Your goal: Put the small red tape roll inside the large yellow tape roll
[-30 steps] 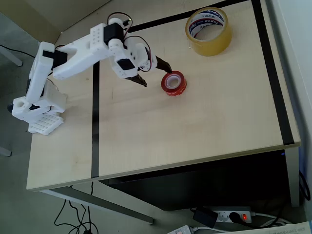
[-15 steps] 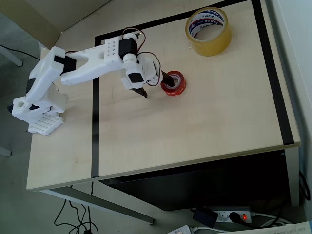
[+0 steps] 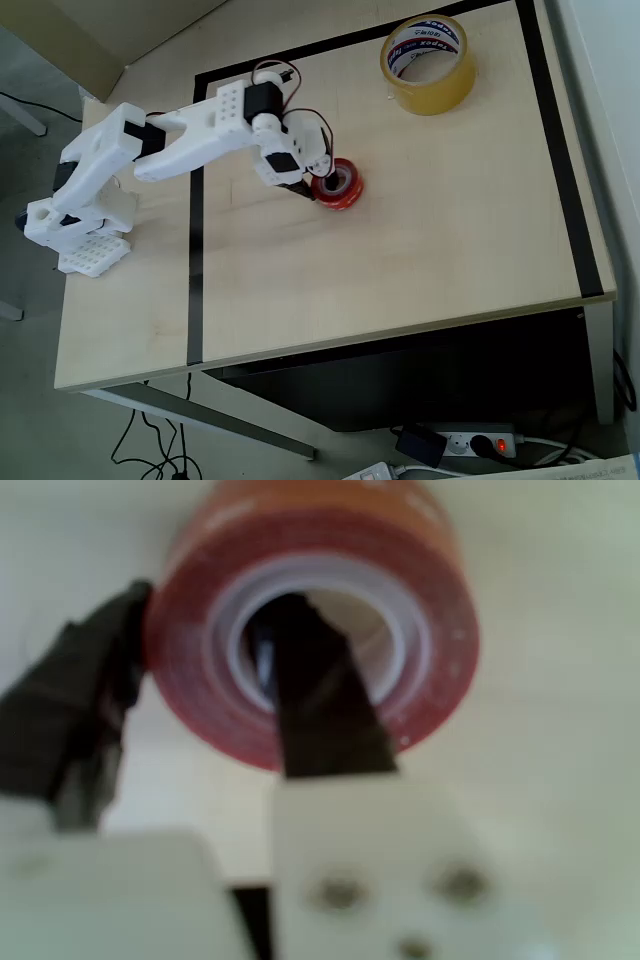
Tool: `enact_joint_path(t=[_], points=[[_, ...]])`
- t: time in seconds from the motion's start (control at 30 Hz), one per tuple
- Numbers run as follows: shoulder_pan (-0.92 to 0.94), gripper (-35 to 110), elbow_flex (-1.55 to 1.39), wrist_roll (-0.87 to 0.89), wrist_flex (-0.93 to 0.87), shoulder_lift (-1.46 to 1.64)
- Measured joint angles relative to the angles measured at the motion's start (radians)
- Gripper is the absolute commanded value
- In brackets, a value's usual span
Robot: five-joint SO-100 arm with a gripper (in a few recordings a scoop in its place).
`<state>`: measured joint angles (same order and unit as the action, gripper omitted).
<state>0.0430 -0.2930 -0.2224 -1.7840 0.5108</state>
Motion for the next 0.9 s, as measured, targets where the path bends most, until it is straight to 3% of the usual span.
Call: enact_joint_path(t=[0.3, 0.53, 0.9], points=[[-0.057, 0, 0.411, -0.002, 0.026, 0.002], [-0.135, 0, 0.436, -0.002, 0.175, 0.000], [-0.244, 0, 0.314, -0.002, 0.551, 0.000]])
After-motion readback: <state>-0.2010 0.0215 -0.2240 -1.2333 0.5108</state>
